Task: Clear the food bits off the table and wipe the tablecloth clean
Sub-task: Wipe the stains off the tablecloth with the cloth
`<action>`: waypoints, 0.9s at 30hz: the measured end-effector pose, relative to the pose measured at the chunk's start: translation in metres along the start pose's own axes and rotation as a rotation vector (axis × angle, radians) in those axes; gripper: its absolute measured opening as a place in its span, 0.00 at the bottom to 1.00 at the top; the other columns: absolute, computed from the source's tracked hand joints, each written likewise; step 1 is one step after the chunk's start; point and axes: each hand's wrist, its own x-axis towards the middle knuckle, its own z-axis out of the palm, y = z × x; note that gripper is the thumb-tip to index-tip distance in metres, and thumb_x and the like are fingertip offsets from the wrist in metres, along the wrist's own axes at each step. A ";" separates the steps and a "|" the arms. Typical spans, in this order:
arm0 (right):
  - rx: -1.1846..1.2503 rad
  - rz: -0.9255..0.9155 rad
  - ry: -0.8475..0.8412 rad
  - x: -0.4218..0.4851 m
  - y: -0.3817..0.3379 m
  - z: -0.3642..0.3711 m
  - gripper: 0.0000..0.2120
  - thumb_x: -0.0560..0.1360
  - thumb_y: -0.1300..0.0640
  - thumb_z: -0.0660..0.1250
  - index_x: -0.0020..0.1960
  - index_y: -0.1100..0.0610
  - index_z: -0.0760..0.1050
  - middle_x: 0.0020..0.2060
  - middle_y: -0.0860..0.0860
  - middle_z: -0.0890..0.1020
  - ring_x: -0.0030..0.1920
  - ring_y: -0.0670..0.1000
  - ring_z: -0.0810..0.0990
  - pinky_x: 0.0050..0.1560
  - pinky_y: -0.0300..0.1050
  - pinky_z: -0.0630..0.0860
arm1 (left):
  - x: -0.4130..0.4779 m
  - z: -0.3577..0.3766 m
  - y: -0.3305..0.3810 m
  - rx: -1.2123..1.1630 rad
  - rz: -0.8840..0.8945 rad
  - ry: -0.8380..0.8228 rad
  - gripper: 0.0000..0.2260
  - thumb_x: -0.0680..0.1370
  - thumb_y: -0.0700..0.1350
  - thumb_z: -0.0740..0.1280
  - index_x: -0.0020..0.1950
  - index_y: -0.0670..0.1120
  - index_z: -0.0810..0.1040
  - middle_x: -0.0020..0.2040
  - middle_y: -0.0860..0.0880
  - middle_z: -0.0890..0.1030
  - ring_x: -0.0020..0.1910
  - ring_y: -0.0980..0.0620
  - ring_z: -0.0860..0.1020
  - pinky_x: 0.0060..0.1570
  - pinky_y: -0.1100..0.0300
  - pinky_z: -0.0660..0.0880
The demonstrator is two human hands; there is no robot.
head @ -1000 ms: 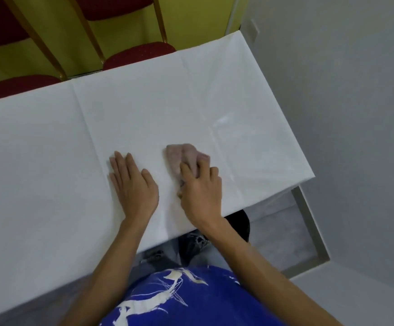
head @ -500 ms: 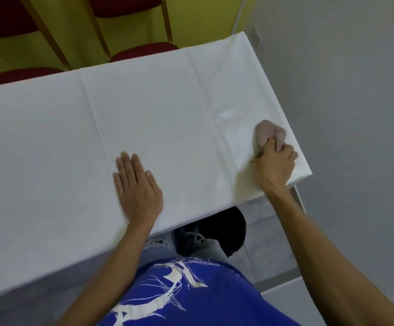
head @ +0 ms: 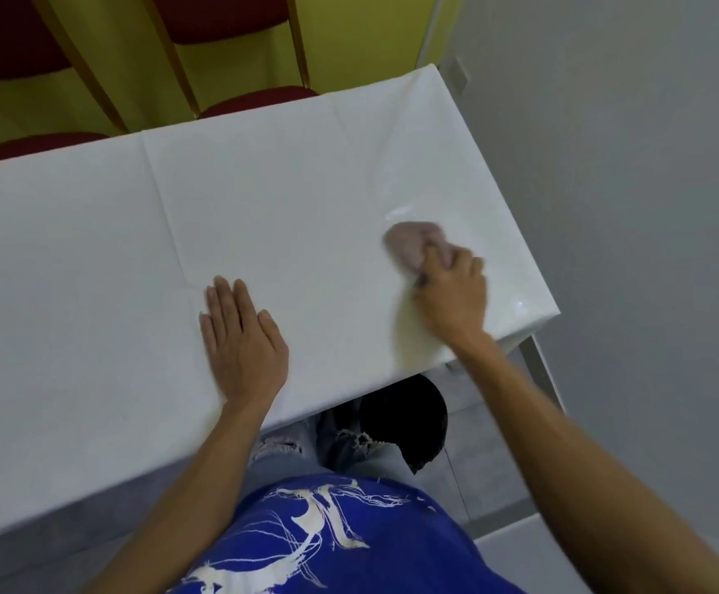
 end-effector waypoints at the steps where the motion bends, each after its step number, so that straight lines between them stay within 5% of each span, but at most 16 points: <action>1: -0.011 0.062 -0.008 0.012 0.015 -0.006 0.25 0.76 0.56 0.64 0.72 0.56 0.68 0.62 0.64 0.72 0.59 0.66 0.71 0.54 0.57 0.71 | 0.000 0.000 0.001 0.006 -0.002 0.001 0.26 0.84 0.48 0.48 0.81 0.40 0.54 0.82 0.42 0.52 0.82 0.45 0.49 0.79 0.46 0.49; 5: 0.006 0.135 -0.037 0.012 -0.007 -0.006 0.24 0.76 0.57 0.65 0.70 0.60 0.68 0.60 0.65 0.71 0.59 0.66 0.69 0.56 0.56 0.71 | -0.002 -0.003 0.005 0.013 -0.017 0.001 0.26 0.84 0.49 0.48 0.81 0.40 0.55 0.82 0.41 0.53 0.81 0.44 0.50 0.79 0.45 0.50; 8: 0.111 -0.115 0.035 -0.038 -0.085 0.017 0.26 0.65 0.62 0.71 0.63 0.63 0.76 0.53 0.65 0.76 0.52 0.65 0.74 0.43 0.51 0.72 | -0.002 -0.004 0.006 0.031 -0.027 -0.003 0.26 0.84 0.48 0.48 0.81 0.40 0.55 0.82 0.41 0.53 0.81 0.44 0.50 0.79 0.45 0.50; 11: 0.155 -0.307 -0.023 -0.080 -0.143 0.029 0.22 0.73 0.58 0.67 0.67 0.59 0.75 0.58 0.63 0.76 0.55 0.63 0.74 0.44 0.50 0.71 | -0.002 -0.004 0.004 0.072 -0.006 -0.037 0.28 0.83 0.49 0.51 0.81 0.40 0.52 0.82 0.41 0.50 0.82 0.44 0.48 0.79 0.46 0.48; 14: 0.115 -0.357 -0.012 -0.071 -0.125 0.026 0.23 0.74 0.55 0.63 0.69 0.55 0.72 0.62 0.60 0.74 0.53 0.60 0.72 0.45 0.51 0.70 | 0.000 -0.004 0.000 0.042 -0.002 -0.001 0.27 0.83 0.48 0.51 0.81 0.39 0.54 0.82 0.40 0.53 0.81 0.44 0.50 0.79 0.45 0.50; 23: -0.044 0.170 0.050 0.005 0.079 -0.004 0.25 0.76 0.56 0.64 0.72 0.58 0.68 0.61 0.67 0.73 0.59 0.67 0.71 0.56 0.59 0.70 | -0.002 -0.004 0.003 0.012 -0.004 0.005 0.26 0.84 0.49 0.48 0.81 0.39 0.55 0.82 0.41 0.53 0.81 0.44 0.50 0.79 0.45 0.50; 27: 0.073 0.284 0.088 -0.042 0.022 0.000 0.24 0.74 0.59 0.65 0.70 0.60 0.68 0.61 0.67 0.71 0.58 0.67 0.70 0.54 0.59 0.70 | -0.003 -0.003 0.004 0.012 0.006 0.010 0.26 0.84 0.49 0.48 0.81 0.39 0.55 0.82 0.40 0.54 0.81 0.44 0.51 0.79 0.45 0.50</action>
